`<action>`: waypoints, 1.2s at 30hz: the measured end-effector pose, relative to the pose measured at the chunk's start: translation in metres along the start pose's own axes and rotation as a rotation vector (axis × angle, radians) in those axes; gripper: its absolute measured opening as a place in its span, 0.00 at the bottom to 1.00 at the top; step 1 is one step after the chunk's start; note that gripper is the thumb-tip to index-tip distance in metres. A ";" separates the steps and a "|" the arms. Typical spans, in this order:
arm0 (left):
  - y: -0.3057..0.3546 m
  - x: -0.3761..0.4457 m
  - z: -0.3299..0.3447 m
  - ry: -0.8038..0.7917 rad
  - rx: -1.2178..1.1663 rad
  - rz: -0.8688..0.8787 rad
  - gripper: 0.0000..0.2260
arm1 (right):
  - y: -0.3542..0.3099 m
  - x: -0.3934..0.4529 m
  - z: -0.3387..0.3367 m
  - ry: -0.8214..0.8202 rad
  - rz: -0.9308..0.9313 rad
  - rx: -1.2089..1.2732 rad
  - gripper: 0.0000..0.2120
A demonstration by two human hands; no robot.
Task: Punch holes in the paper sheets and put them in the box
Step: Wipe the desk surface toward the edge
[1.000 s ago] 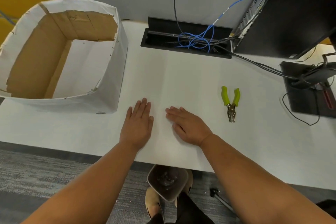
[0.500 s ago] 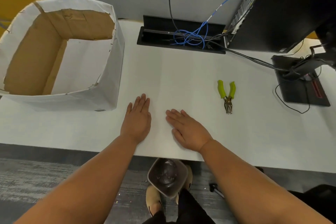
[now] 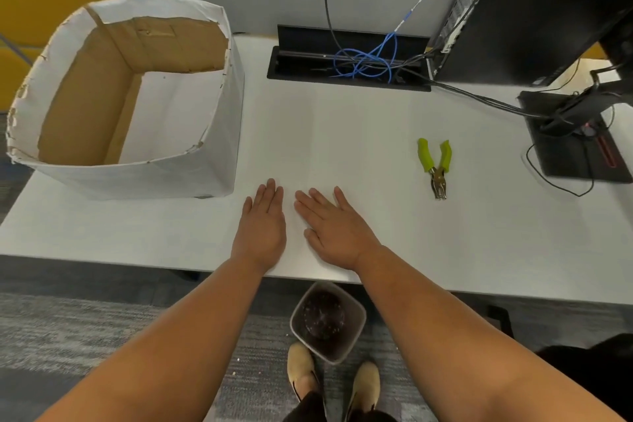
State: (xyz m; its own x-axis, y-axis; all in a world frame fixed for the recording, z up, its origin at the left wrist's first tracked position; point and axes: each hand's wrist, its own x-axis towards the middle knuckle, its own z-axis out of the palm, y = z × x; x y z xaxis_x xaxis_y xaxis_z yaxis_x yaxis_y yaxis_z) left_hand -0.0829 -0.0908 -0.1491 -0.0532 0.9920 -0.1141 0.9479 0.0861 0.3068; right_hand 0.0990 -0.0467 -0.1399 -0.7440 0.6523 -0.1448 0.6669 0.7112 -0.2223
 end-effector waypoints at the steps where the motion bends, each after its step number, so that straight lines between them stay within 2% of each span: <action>1: 0.001 0.000 0.001 0.004 0.013 -0.005 0.24 | 0.002 -0.006 0.001 0.008 0.004 -0.002 0.27; 8: 0.023 -0.001 0.005 -0.008 0.054 -0.014 0.24 | 0.034 -0.062 0.004 0.082 0.062 0.014 0.26; 12: 0.045 -0.001 0.013 -0.034 0.077 0.025 0.24 | 0.051 -0.070 -0.002 0.180 0.241 0.177 0.28; 16: 0.049 -0.003 0.015 -0.045 0.103 0.023 0.24 | 0.064 -0.069 0.002 0.090 0.361 0.209 0.28; 21: 0.046 -0.002 0.013 -0.037 0.055 0.032 0.23 | 0.058 -0.052 0.000 0.015 0.214 0.119 0.30; 27: 0.049 -0.009 0.015 -0.002 0.025 -0.013 0.23 | 0.052 -0.053 0.002 -0.058 -0.046 0.060 0.30; 36: 0.049 -0.013 0.016 -0.027 0.107 -0.010 0.24 | 0.044 -0.086 0.012 -0.092 -0.178 0.011 0.31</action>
State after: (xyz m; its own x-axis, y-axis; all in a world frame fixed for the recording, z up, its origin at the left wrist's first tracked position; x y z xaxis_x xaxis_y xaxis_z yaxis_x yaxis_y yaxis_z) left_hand -0.0305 -0.1009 -0.1478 -0.0556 0.9882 -0.1424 0.9755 0.0842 0.2031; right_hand 0.1920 -0.0750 -0.1488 -0.8509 0.4898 -0.1899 0.5247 0.8099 -0.2622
